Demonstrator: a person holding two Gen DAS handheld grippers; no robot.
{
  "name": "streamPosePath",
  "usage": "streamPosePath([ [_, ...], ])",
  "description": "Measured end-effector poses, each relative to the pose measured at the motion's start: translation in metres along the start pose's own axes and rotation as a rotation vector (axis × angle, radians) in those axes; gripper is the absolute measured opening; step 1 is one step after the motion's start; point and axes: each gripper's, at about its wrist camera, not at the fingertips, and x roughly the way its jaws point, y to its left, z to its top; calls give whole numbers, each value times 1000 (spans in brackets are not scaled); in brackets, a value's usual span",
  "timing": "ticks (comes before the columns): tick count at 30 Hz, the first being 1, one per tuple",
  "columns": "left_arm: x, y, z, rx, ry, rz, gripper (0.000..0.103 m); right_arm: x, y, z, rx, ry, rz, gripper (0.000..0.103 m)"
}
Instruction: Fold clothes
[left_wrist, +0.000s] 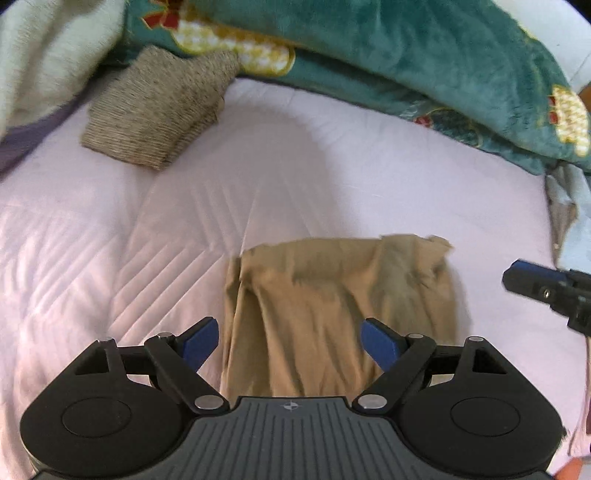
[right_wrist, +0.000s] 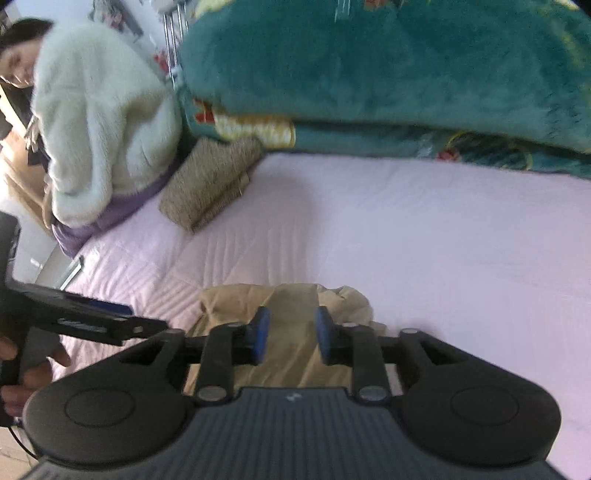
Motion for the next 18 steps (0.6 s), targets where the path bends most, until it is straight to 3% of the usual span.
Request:
streamPosePath([
  [8,-145,-37,-17,60,-90,134,90,-106,40,4,-16,-59,-43,56],
  [13,-210,-63,-15,88,-164,178,95,-151,89,15,-103,-43,-152,61],
  [18,-252,-77,-18,140,-228,169,95,-195,141,23,-129,-125,-291,89],
])
